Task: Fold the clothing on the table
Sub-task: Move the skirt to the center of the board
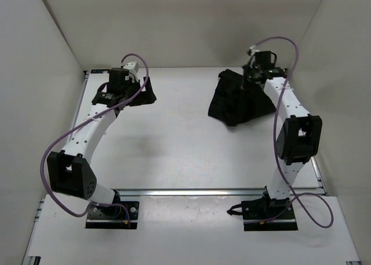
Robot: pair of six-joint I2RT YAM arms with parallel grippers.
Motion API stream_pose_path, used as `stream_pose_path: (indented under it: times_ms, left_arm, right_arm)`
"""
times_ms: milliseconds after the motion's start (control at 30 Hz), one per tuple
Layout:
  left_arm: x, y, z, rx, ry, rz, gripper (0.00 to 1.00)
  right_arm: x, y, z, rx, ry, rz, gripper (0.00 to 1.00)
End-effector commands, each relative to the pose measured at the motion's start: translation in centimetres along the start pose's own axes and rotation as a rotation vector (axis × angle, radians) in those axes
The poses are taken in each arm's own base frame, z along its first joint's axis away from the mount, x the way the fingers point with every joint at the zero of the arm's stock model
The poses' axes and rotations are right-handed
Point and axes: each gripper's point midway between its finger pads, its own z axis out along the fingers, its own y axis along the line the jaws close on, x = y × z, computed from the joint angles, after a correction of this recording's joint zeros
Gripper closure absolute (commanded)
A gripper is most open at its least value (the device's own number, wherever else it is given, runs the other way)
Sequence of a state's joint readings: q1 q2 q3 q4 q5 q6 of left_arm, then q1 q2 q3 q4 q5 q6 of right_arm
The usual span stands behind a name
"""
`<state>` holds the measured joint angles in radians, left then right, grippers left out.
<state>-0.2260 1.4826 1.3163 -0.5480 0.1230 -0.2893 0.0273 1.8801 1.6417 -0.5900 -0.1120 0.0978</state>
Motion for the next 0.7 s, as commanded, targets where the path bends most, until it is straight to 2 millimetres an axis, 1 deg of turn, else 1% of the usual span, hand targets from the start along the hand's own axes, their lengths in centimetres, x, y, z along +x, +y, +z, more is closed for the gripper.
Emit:
stream_pose_path:
  times_ms: [0,33,100,133,167,200,233,267,300,333,367,400,433,467,500,533,567,600,633,667]
  left_arm:
    - [-1.5,-0.7,-2.1,0.036,-0.077,0.018,0.02]
    - [-1.4,-1.1,-2.3,0.045,-0.072,0.027,0.01]
    - [-1.4,-1.1,-2.8,0.04,-0.086,0.035,0.02]
    - [-0.9,-1.0,-2.7,0.047,-0.078,0.026,0.01]
    - [-1.1,-1.0,-3.1,0.045,-0.089,0.021,0.01]
    - [-0.7,-1.1,-3.2,0.054,-0.083,0.021,0.01]
    - [-0.6,-0.8,-3.5,0.044,-0.091,0.018,0.01]
    - [-0.1,-0.6,-3.5,0.037,-0.084,0.018,0.01]
    - [0.1,-0.8,-3.7,0.043,-0.086,0.026,0.02]
    - [0.4,-0.7,-3.7,0.04,-0.078,0.022,0.01]
    - [0.2,-0.8,-3.8,0.045,-0.087,0.024,0.02]
    - [0.1,-0.9,-4.1,0.048,-0.096,0.02,0.01]
    - [0.1,-1.1,-4.4,0.057,-0.104,0.029,0.01]
    - [0.6,-1.0,-4.2,0.058,-0.09,0.024,0.01]
    - [0.6,-1.4,-4.4,0.066,-0.095,0.028,0.01]
    - [1.1,-1.2,-4.4,0.065,-0.083,0.025,0.02]
    - [1.0,-1.3,-4.5,0.066,-0.087,0.027,0.01]
    - [1.0,-1.1,-4.8,0.062,-0.091,0.03,0.02]
    - [1.4,-1.4,-4.8,0.07,-0.081,0.036,0.01]
    - [1.3,-1.3,-5.1,0.065,-0.088,0.036,0.01]
  right_arm:
    - [-5.7,12.8,-7.6,-0.282,-0.202,-0.16,1.0]
    - [-5.9,14.5,-8.4,-0.326,-0.216,-0.196,1.0]
    - [-3.9,18.9,-10.2,-0.426,-0.184,-0.262,1.0]
    - [-2.5,20.0,-11.1,-0.475,-0.16,-0.256,1.0]
    - [-3.1,21.4,-13.1,-0.523,-0.211,-0.264,1.0]
    - [-2.2,22.9,-14.9,-0.614,-0.219,-0.247,1.0]
    - [-1.7,23.4,-16.1,-0.668,-0.238,-0.198,1.0]
    - [-1.1,23.7,-16.7,-0.713,-0.243,-0.19,1.0]
    - [0.2,23.2,-16.1,-0.713,-0.235,-0.16,1.0]
    - [2.3,22.5,-14.8,-0.699,-0.192,-0.139,1.0]
    - [2.9,22.0,-14.8,-0.702,-0.185,-0.131,1.0]
    - [4.9,20.5,-13.0,-0.664,-0.115,-0.107,1.0]
    - [6.9,19.6,-11.5,-0.641,-0.042,-0.094,0.89]
    - [7.9,19.3,-11.0,-0.624,-0.014,-0.107,0.71]
    - [9.8,18.4,-10.0,-0.596,0.046,-0.113,0.63]
    - [11.1,17.7,-9.1,-0.567,0.081,-0.112,0.47]
    - [11.7,17.2,-8.8,-0.542,0.098,-0.114,0.32]
    - [12.5,17.0,-8.7,-0.538,0.113,-0.104,0.2]
    - [12.3,16.6,-8.9,-0.537,0.095,-0.096,0.17]
    - [12.1,16.4,-9.3,-0.547,0.084,-0.085,0.08]
